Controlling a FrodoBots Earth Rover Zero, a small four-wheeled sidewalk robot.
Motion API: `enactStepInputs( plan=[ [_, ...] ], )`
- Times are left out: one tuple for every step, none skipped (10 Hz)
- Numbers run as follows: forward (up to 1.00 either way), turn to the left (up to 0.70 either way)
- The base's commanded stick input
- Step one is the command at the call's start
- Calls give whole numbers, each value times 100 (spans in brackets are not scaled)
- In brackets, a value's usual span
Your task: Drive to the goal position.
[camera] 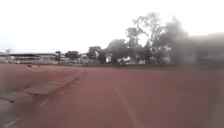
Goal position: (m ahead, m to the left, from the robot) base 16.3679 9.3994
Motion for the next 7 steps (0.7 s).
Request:
enactStepInputs(
  plan=[
    [70,0],
    [70,0],
    [70,0],
    [70,0],
    [70,0],
    [70,0],
    [70,0]
  ],
)
